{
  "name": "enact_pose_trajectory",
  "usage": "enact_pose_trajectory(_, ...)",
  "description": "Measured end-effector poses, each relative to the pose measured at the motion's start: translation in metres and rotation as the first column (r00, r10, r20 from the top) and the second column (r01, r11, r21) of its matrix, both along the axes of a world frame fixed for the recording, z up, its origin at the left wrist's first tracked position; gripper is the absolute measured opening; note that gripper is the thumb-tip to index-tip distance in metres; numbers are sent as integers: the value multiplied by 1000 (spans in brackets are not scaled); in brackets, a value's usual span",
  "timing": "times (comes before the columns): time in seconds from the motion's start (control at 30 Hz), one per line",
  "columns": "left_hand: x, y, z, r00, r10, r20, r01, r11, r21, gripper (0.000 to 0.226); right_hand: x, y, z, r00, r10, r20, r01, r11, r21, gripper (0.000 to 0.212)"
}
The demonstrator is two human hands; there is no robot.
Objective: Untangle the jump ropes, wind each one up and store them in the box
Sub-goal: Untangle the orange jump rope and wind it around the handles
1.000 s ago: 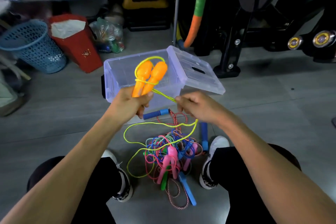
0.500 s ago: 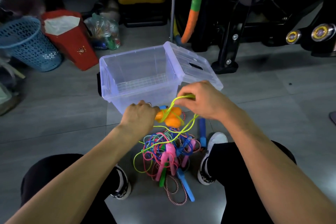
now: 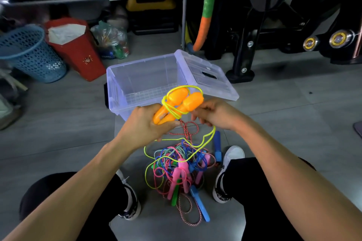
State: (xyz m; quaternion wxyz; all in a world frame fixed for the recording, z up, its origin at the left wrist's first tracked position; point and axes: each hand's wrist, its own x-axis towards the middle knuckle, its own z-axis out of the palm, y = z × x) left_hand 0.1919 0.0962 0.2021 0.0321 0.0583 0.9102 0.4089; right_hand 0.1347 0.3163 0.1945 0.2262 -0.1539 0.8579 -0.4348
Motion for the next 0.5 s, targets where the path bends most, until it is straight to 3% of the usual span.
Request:
enact_pose_trajectory(0.1, 0, 2, 3, 988, 123, 92, -124, 992, 13, 26, 9, -11, -3, 995, 90, -52, -83, 989, 125, 30)
enact_pose_trajectory(0.27, -8, -10, -4, 909, 345, 233, -311, 935, -172, 34, 34, -31, 8, 935, 341, -98, -291, 894, 341, 27)
enact_pose_trajectory(0.4, -8, -17, -7, 912, 306, 274, -157, 877, -455, 31, 38, -34, 19, 891, 376, -254, -255, 878, 406, 23)
enact_pose_trajectory(0.5, -6, -9, -11, 966, 211, 148, -54, 727, -684, 22, 28, -26, 23, 891, 323, -319, -202, 911, 360, 23)
